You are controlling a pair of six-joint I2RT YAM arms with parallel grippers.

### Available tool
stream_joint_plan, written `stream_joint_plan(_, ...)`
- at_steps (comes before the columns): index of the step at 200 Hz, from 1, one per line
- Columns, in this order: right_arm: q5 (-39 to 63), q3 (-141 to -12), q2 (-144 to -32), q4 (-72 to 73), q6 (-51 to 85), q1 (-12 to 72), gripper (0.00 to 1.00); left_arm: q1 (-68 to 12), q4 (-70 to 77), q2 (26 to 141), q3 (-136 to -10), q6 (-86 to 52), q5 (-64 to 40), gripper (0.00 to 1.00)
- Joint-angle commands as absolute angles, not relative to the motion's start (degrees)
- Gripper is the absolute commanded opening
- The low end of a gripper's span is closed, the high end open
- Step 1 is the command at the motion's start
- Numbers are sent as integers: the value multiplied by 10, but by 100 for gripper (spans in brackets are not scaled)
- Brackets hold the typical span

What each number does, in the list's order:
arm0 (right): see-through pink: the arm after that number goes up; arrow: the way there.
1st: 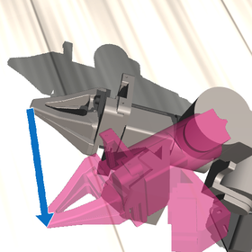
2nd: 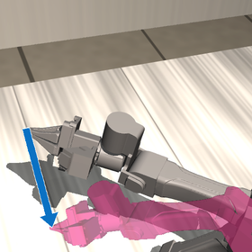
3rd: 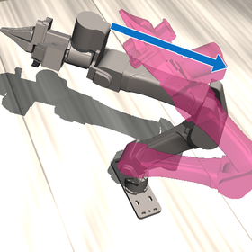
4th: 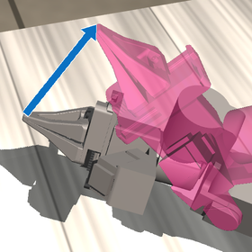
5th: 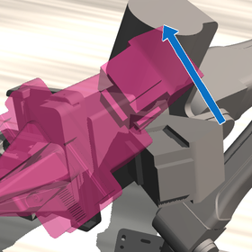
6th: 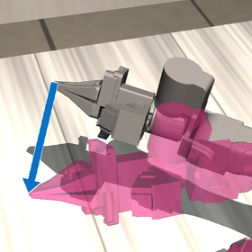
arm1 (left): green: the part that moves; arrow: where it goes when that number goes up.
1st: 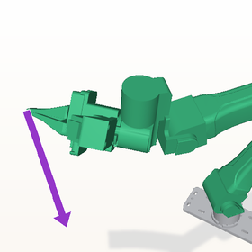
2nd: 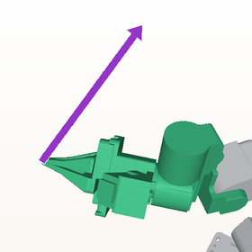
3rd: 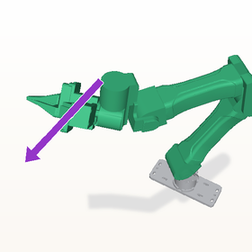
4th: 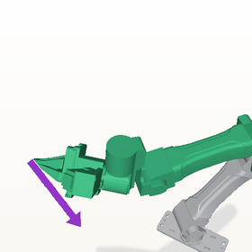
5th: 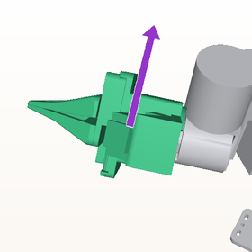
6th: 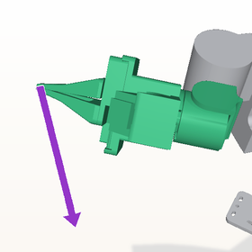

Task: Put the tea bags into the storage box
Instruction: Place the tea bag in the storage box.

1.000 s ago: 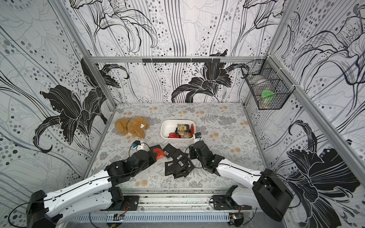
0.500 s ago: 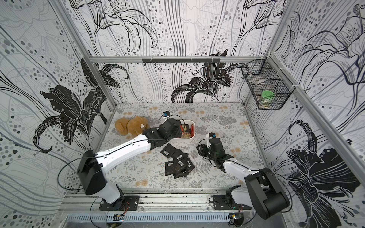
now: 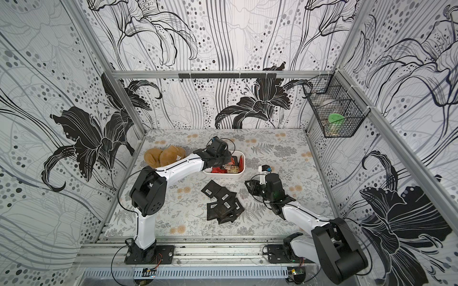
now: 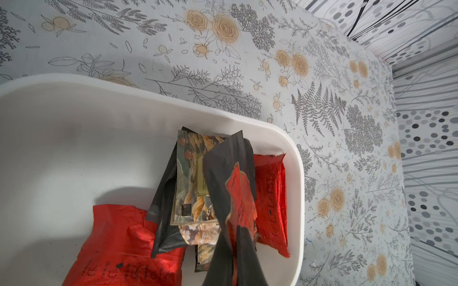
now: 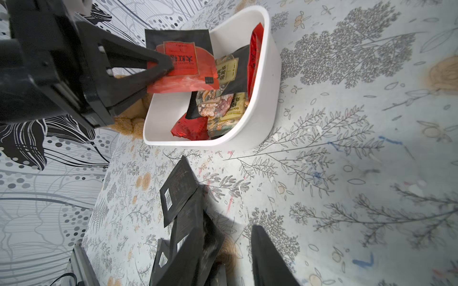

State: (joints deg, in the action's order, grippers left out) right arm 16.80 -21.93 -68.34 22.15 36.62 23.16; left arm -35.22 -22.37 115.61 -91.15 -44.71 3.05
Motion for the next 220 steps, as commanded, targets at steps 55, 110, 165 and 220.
stream_joint_plan(55, 200, -213, -685, 248, 347, 229, 37, -319, -244, 1133, -906, -412, 48, 42)
stream_joint_plan(110, 212, -214, -685, 254, 341, 235, 37, -314, -257, 998, -820, -424, 194, 64)
stream_joint_plan(165, 203, -250, -719, 241, 300, 309, 37, -316, -144, 865, -617, -470, 21, 61)
stream_joint_plan(220, 215, -323, -809, 186, 268, 361, 38, -367, 4, 784, -393, -574, -48, 57)
